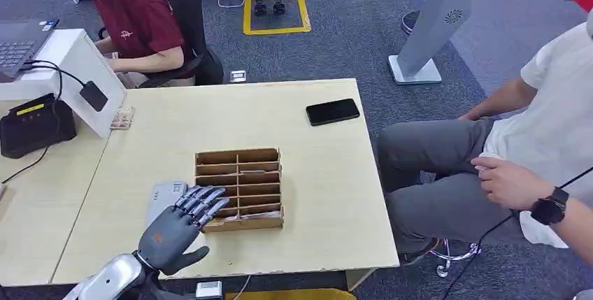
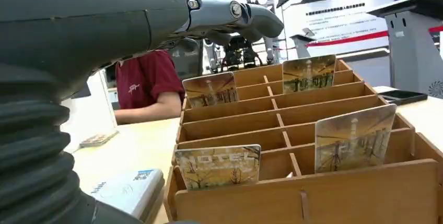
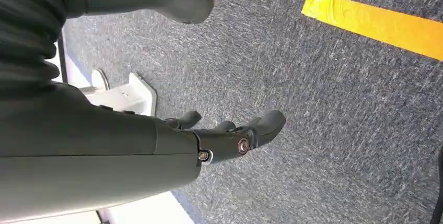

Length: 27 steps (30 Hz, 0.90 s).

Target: Pass the card to the sensor for recognition and then transmit it.

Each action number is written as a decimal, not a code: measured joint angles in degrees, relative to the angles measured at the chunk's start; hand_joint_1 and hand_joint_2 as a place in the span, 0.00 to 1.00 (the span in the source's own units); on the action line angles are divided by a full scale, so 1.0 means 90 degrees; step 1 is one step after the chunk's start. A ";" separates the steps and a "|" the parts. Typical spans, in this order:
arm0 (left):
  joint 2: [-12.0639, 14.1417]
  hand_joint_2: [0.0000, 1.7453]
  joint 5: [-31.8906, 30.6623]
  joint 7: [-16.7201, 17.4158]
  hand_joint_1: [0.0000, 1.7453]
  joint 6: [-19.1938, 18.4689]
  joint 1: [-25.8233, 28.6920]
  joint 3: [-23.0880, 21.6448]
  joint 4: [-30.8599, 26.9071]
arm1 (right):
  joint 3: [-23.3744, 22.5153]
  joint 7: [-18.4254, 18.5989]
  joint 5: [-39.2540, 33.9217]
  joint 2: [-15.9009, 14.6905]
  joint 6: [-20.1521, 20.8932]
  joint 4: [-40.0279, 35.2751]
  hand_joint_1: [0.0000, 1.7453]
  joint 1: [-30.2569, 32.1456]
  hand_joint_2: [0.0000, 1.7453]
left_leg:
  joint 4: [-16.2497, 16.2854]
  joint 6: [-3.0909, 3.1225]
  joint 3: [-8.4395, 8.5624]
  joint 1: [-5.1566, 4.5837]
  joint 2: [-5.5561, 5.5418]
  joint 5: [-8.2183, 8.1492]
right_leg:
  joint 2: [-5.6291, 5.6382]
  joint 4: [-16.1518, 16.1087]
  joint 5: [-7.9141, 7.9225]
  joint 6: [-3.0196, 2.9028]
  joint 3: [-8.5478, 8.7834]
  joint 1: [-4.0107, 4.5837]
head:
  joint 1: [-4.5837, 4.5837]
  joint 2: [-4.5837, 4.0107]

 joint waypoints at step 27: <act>-0.0245 1.00 -0.0063 0.0085 0.00 0.0005 0.0002 0.0000 0.0347 | -0.0032 0.0000 0.0012 0.0000 -0.0002 0.0000 0.00 0.0001 1.00 | 0.0000 0.0000 -0.0001 0.0000 0.0000 0.0000 | 0.0000 0.0000 0.0000 0.0000 0.0000 0.0000 | 0.0000 0.0000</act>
